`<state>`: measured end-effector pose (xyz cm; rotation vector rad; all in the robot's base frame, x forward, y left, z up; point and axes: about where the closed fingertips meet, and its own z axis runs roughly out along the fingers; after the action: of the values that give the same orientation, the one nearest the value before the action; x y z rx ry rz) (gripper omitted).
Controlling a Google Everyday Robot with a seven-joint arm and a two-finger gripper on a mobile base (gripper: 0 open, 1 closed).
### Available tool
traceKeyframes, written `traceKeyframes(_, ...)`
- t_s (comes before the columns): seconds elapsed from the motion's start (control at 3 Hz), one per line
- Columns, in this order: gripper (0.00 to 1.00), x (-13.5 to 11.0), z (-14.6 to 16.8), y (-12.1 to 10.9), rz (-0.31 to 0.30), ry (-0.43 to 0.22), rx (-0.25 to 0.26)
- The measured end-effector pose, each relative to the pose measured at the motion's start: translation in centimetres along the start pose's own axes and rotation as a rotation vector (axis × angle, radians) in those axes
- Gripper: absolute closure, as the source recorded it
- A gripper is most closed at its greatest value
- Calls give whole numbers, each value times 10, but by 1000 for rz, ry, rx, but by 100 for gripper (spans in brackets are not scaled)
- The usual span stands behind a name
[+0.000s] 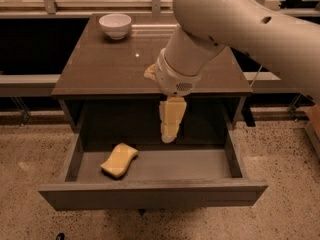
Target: Pick sponge from top drawer and place on counter
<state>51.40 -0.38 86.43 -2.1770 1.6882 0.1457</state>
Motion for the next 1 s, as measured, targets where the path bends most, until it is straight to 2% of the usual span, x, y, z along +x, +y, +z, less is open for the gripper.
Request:
traceKeyframes(0.33, 0, 0, 1, 0, 0, 0, -1)
traceKeyframes(0.67, 0, -6, 46, -4, -51, -2, -69)
traceKeyframes(1.0, 0, -18, 97, -4, -167, -32, -108)
